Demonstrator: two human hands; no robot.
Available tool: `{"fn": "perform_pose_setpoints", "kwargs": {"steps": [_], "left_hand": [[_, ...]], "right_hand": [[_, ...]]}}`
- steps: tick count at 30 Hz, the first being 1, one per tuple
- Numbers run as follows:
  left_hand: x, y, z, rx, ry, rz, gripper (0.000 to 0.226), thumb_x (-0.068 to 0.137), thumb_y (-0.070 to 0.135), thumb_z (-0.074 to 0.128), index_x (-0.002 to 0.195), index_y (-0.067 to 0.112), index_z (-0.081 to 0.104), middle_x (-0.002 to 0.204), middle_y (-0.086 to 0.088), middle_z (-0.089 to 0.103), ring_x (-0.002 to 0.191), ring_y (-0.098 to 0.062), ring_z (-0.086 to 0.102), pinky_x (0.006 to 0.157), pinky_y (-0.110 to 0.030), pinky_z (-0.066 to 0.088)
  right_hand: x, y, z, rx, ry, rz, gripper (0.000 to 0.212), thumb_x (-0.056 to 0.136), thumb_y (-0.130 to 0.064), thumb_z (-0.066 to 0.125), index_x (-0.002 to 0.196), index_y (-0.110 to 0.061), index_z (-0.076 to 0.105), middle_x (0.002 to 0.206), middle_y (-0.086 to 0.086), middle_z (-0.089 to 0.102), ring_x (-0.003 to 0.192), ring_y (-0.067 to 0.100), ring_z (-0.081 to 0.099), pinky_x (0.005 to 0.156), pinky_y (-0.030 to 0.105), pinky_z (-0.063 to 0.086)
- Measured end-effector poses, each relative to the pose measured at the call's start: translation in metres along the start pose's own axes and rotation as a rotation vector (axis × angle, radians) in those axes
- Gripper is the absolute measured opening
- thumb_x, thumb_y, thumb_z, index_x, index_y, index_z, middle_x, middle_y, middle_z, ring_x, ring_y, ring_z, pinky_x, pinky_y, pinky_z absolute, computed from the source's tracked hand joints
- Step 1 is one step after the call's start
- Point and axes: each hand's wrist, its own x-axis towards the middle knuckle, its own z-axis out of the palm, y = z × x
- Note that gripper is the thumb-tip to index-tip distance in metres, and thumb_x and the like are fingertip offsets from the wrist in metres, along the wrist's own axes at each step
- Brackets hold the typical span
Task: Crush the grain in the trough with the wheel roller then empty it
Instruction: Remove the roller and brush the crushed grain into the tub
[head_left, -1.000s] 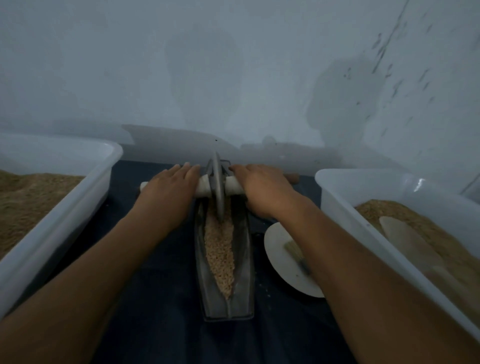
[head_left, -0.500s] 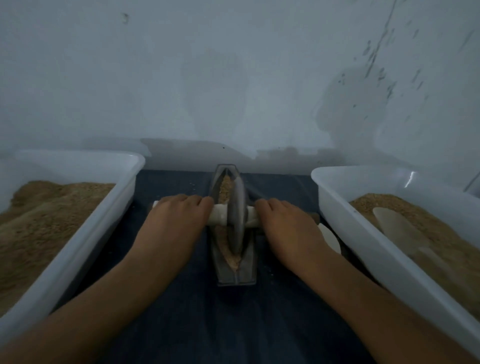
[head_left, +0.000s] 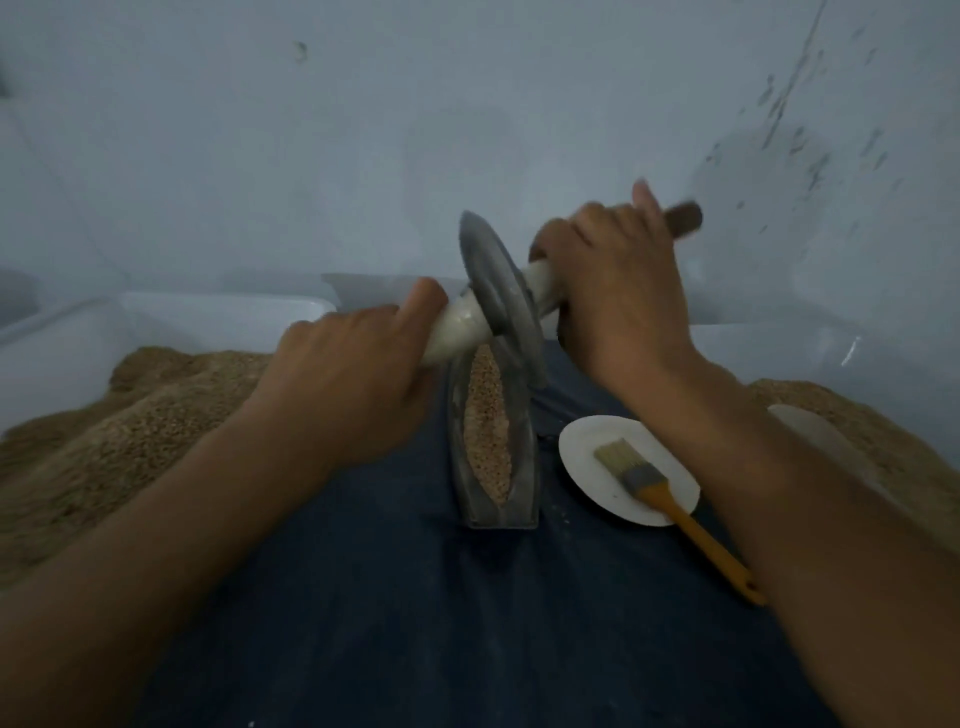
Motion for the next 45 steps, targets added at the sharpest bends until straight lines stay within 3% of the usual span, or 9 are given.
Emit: {"fn": "perform_pose_setpoints", "kwargs": {"steps": [3,5,9,13,19,28,30,36,45], "left_hand": [[-0.029,0.009,-0.008,-0.37,-0.038,-0.112,0.026,0.093,0.051,0.054,0.098,0.03,0.039,0.067,0.01,0.051,0.054,-0.009,0.054,0.04,-0.021,0.035],[-0.047,0.017,-0.002,-0.542,-0.107,-0.301,0.026,0.093,0.057,0.05,0.091,0.031,0.044,0.081,0.022,0.06,0.066,0.003,0.059,0.051,-0.013,0.043],[-0.079,0.024,0.007,-0.851,-0.277,-0.688,0.024,0.093,0.052,0.054,0.09,0.028,0.054,0.061,0.008,0.062,0.046,-0.007,0.057,0.044,-0.02,0.045],[-0.098,0.027,-0.004,-1.136,-0.315,-0.861,0.03,0.094,0.047,0.057,0.09,0.017,0.056,0.057,0.003,0.057,0.046,-0.012,0.052,0.046,-0.025,0.046],[-0.108,0.026,-0.004,-1.229,-0.295,-1.018,0.031,0.089,0.048,0.06,0.092,0.016,0.062,0.066,-0.005,0.062,0.052,-0.017,0.053,0.051,-0.032,0.047],[-0.105,0.013,0.023,-1.06,-0.316,-1.086,0.036,0.097,0.043,0.055,0.096,0.008,0.061,0.059,-0.002,0.061,0.048,-0.014,0.056,0.048,-0.029,0.046],[-0.102,0.008,0.03,-1.042,-0.32,-1.105,0.035,0.097,0.043,0.056,0.095,0.008,0.062,0.058,-0.002,0.062,0.048,-0.015,0.057,0.048,-0.029,0.047],[-0.084,-0.006,0.047,-1.095,-0.333,-1.126,0.028,0.097,0.036,0.058,0.1,0.008,0.064,0.06,0.0,0.065,0.049,-0.013,0.059,0.048,-0.028,0.049],[-0.07,-0.019,0.047,-1.191,-0.405,-1.16,0.024,0.094,0.026,0.064,0.113,0.012,0.058,0.093,-0.012,0.069,0.062,-0.018,0.067,0.054,-0.032,0.055]], "right_hand": [[0.021,-0.022,0.002,0.039,0.061,-0.072,0.015,0.084,-0.013,0.062,0.094,-0.023,0.065,0.115,0.004,0.063,0.131,0.031,0.047,0.121,0.056,0.01],[0.022,-0.039,0.013,0.063,-0.087,-0.14,0.008,0.093,-0.025,0.06,0.1,-0.025,0.064,0.138,0.006,0.055,0.148,0.03,0.025,0.12,0.059,0.006],[0.01,-0.065,0.044,0.106,-0.371,-0.208,0.024,0.096,-0.034,0.056,0.12,-0.031,0.057,0.159,0.007,0.03,0.153,0.03,0.0,0.12,0.059,0.0],[0.004,-0.08,0.053,0.165,-0.382,-0.195,0.042,0.094,-0.023,0.059,0.134,-0.031,0.051,0.157,0.008,0.032,0.152,0.028,0.004,0.122,0.055,0.005],[-0.004,-0.072,0.024,0.359,-0.226,-0.041,0.074,0.077,0.017,0.054,0.137,-0.025,0.052,0.149,0.004,0.043,0.149,0.027,0.022,0.121,0.052,0.017],[-0.051,-0.012,-0.022,0.472,-0.002,0.203,0.038,0.093,0.001,0.05,0.123,-0.018,0.062,0.124,-0.002,0.06,0.118,0.017,0.05,0.096,0.025,0.036],[-0.064,0.006,-0.026,0.389,-0.12,0.265,0.032,0.097,-0.005,0.049,0.123,-0.019,0.061,0.12,0.0,0.061,0.11,0.019,0.053,0.088,0.028,0.04],[-0.105,0.04,-0.033,0.053,-0.833,0.447,0.029,0.1,-0.033,0.052,0.127,-0.023,0.057,0.112,0.001,0.065,0.096,0.018,0.059,0.086,0.036,0.051],[-0.143,0.036,-0.016,-0.063,-1.146,0.354,0.025,0.101,-0.035,0.049,0.126,-0.034,0.049,0.112,-0.001,0.059,0.087,0.01,0.056,0.069,0.02,0.042]]}}
